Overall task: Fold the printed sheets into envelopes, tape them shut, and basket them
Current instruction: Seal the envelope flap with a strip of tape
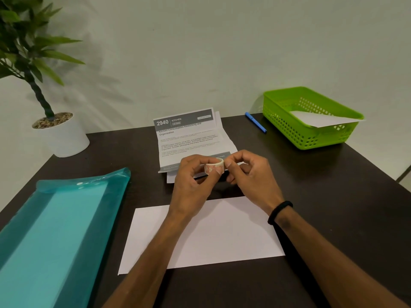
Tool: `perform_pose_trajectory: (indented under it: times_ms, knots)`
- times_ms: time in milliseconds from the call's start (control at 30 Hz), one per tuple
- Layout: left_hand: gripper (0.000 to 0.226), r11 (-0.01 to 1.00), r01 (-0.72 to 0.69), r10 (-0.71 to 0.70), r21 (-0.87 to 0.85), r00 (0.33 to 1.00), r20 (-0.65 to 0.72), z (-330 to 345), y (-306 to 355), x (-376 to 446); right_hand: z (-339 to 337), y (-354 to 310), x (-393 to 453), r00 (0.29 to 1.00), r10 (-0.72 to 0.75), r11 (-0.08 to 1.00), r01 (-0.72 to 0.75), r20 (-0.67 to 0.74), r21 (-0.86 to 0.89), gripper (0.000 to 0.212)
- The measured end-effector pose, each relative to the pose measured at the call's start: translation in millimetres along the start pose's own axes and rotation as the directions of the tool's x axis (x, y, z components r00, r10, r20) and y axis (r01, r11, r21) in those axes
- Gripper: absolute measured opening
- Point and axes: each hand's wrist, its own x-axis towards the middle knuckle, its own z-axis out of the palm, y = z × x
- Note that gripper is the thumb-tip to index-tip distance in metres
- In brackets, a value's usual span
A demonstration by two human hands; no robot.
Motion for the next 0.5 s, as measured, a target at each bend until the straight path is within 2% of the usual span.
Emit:
perform_pose_trajectory:
  times_ms: [100,200,500]
  knots:
    - [0.020,0.991,0.074,-0.070,-0.110,0.997,0.034,-1.8,1.3,-1.0,-3.8,-5.3,-0.9,1.000,0.011,0.997,-0.013,0.026,0.074,0.010]
    - [0.015,0.977,0.115,-0.107,-0.178,0.993,0.051,-3.7,4.3,-1.6,-7.7,-5.8,-1.1,0.999,0.002,0.998,-0.004,0.036,0.059,0.014]
    - [0.014,0.975,0.142,-0.140,-0.174,0.990,0.021,-1.7,7.5,-2.7,-5.0,-0.4,-0.7,0.999,-0.035,0.998,0.035,0.005,-0.051,0.006]
